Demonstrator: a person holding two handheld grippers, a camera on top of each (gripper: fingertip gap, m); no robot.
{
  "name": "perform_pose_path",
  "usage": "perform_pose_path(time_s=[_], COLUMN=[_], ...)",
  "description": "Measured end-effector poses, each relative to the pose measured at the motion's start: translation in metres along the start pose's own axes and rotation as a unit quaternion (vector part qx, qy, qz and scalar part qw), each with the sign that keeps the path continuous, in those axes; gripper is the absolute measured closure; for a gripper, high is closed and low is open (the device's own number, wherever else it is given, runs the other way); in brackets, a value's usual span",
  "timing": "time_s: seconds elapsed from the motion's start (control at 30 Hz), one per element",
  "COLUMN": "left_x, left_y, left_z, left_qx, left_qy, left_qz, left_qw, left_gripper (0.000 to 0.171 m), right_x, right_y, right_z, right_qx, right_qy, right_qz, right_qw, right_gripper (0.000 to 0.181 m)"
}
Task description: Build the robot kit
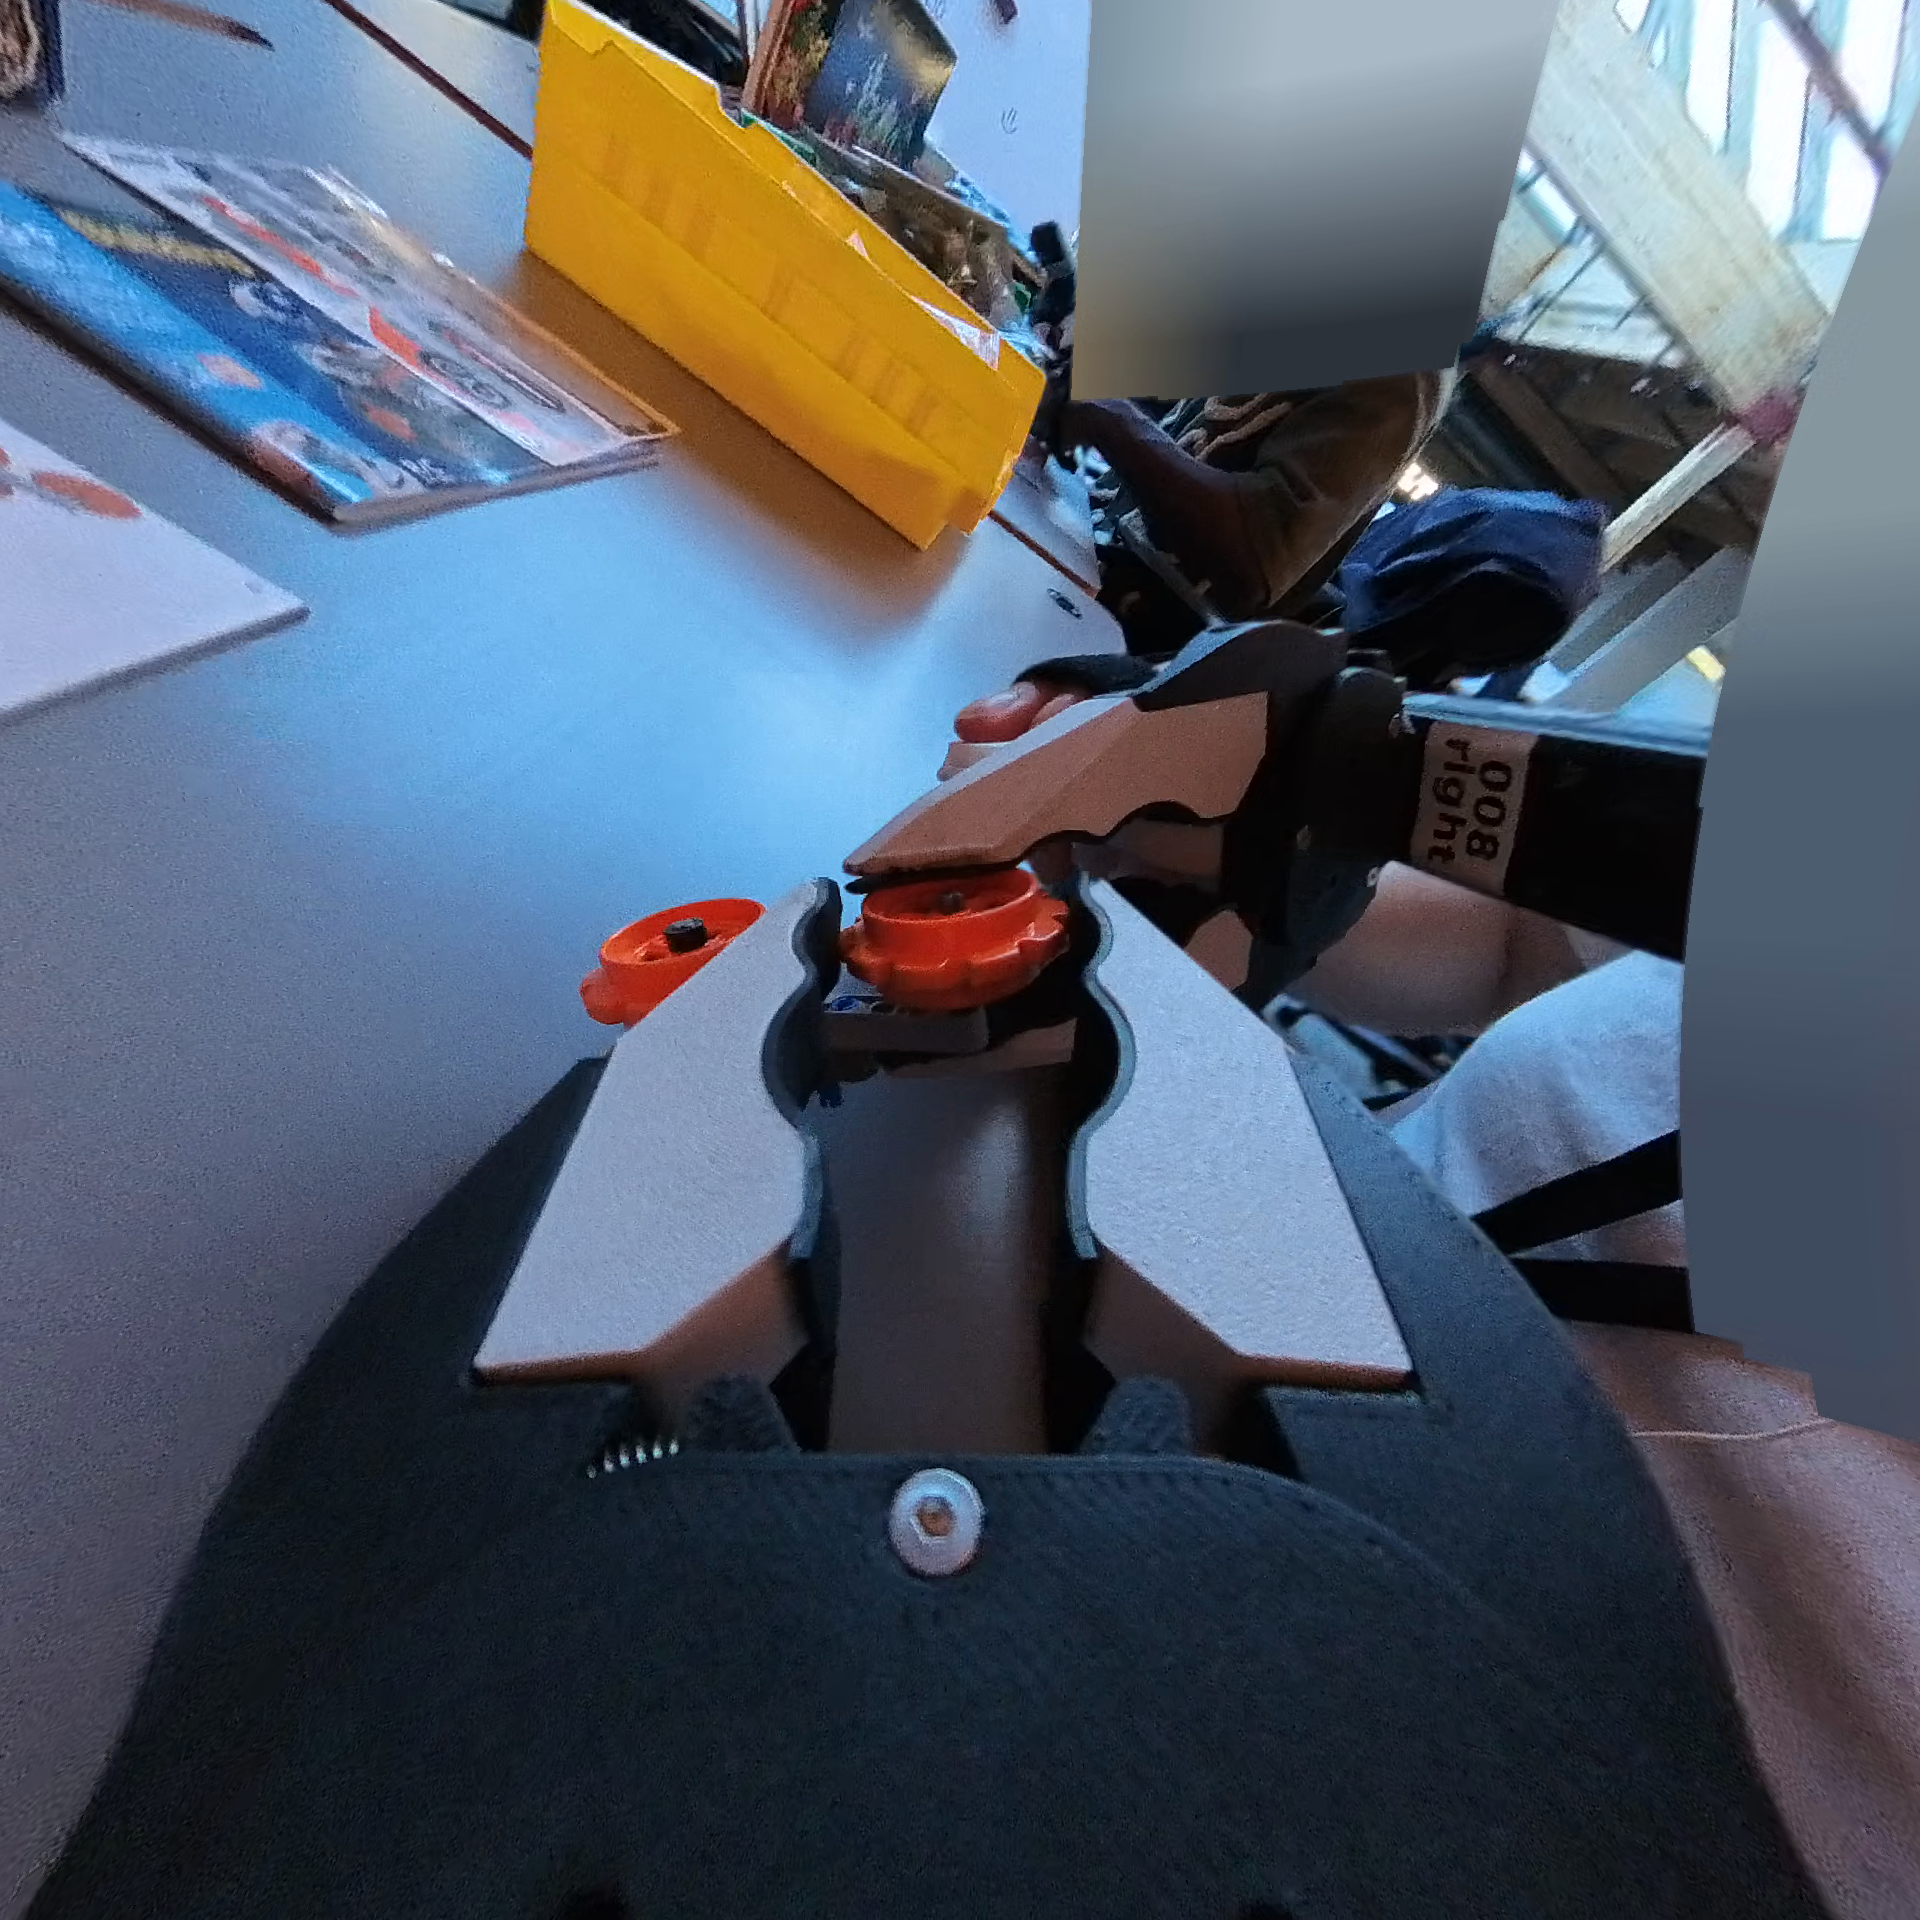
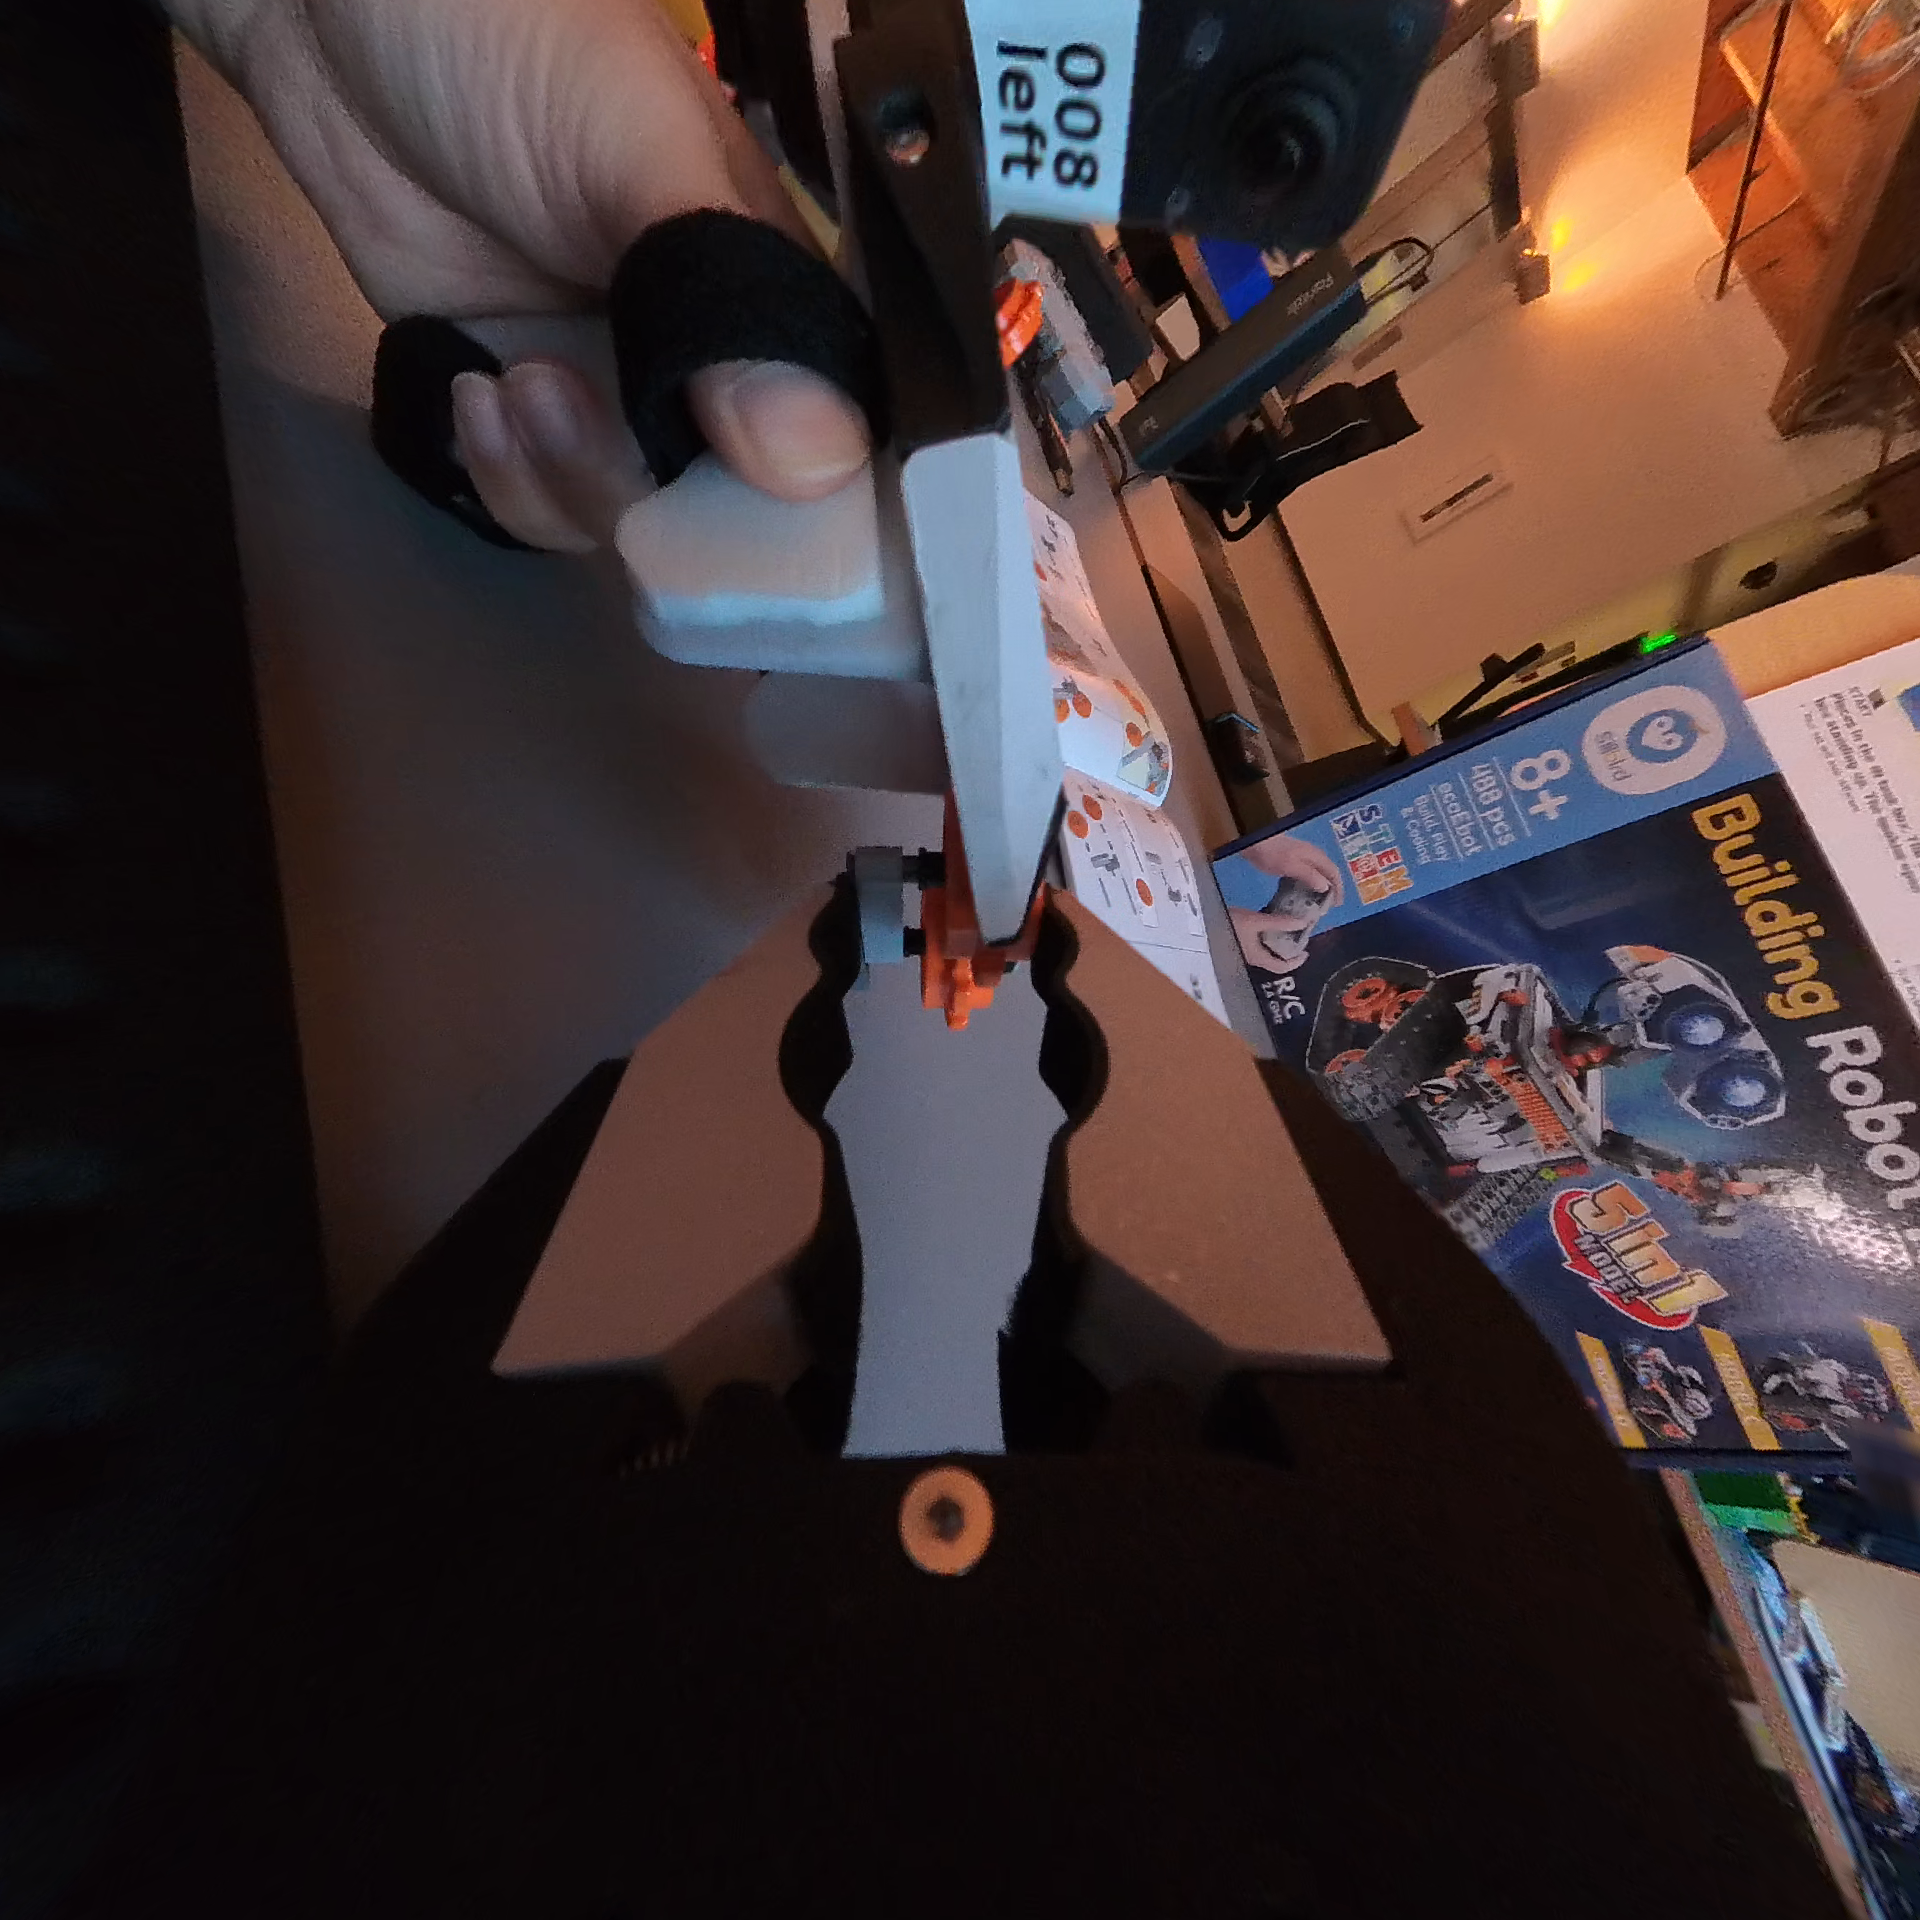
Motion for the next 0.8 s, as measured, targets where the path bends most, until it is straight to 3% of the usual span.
perform_pose_path(time_s=[0.2,0.47,0.8], left_x=[0.011,0.017,0.019], left_y=[-0.013,0.001,-0.003], left_z=[0.01,0.003,0.007], left_qx=[-0.038,0.017,-0.018], left_qy=[0.107,0.049,0.045], left_qz=[0.155,0.123,0.143], left_qw=[0.981,0.991,0.988], left_gripper=[0.13,0.136,0.137], right_x=[-0.006,0.0,-0.011], right_y=[0.007,0.013,0.015], right_z=[-0.004,-0.007,-0.008], right_qx=[-0.001,0.01,-0.008], right_qy=[-0.023,-0.057,-0.064], right_qz=[-0.024,-0.03,-0.133], right_qw=[0.999,0.998,0.989], right_gripper=[0.154,0.154,0.132])
Point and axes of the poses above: each gripper's, where its closed fingertips meet, z back along the fingers, y out of its underside, x = y × z across the jaws, the point moved 3 cm from there along z, back along the fingers, and after that the axes turned 6 degrees about x, right-handed, at the moved point
